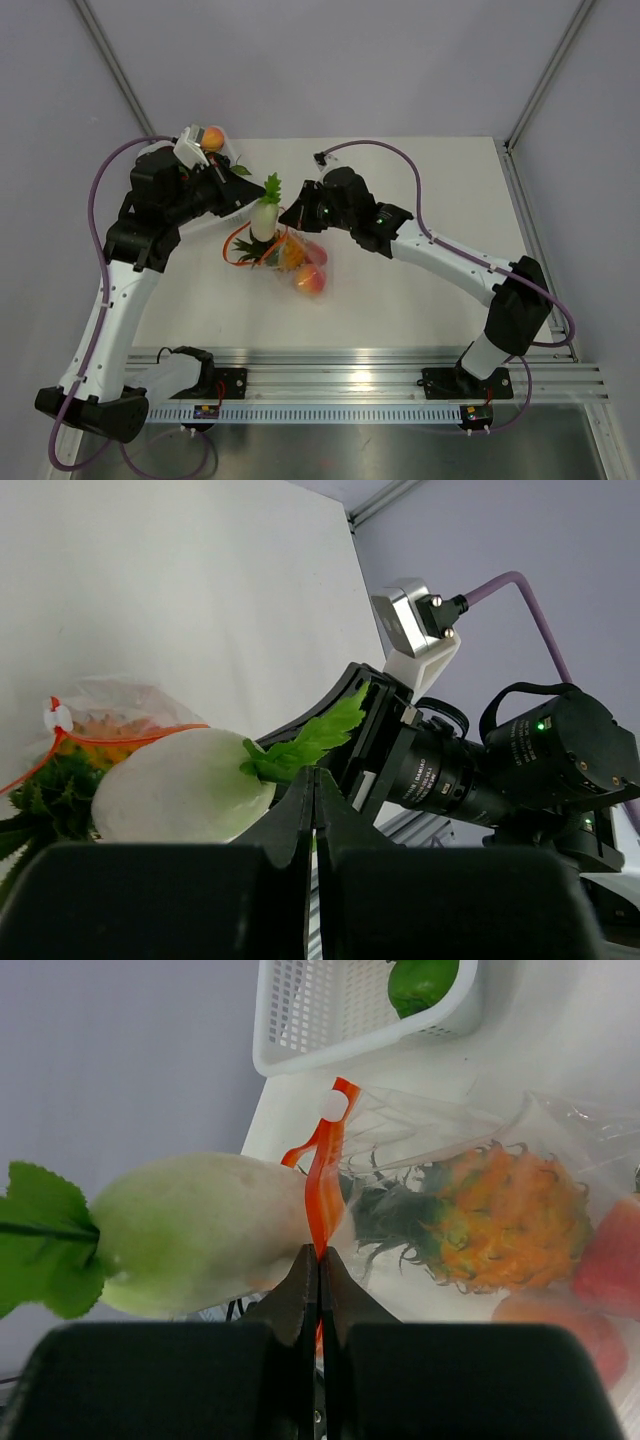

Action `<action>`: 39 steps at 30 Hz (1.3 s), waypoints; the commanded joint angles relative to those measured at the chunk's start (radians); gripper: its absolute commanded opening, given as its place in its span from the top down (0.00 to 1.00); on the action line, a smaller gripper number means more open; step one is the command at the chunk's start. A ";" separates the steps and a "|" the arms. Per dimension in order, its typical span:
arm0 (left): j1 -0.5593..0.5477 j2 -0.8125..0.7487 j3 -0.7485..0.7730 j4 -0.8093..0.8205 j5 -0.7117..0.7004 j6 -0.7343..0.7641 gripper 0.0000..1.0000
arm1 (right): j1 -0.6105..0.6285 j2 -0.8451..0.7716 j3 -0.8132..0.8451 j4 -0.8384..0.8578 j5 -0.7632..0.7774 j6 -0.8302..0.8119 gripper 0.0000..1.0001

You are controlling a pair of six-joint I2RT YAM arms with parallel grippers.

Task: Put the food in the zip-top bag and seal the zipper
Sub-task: Place the fake vegetable in the zipper food storage bag.

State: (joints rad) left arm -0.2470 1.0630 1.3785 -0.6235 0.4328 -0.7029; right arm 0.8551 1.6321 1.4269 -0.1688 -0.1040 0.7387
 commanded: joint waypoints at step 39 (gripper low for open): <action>-0.012 -0.089 -0.295 0.206 0.006 -0.081 0.94 | -0.162 -0.155 -0.375 0.785 -0.270 0.449 1.00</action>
State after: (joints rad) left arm -0.2562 0.9710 1.0824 -0.4725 0.4381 -0.7940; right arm 0.6991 1.4860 1.0386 0.4797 -0.3370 1.1484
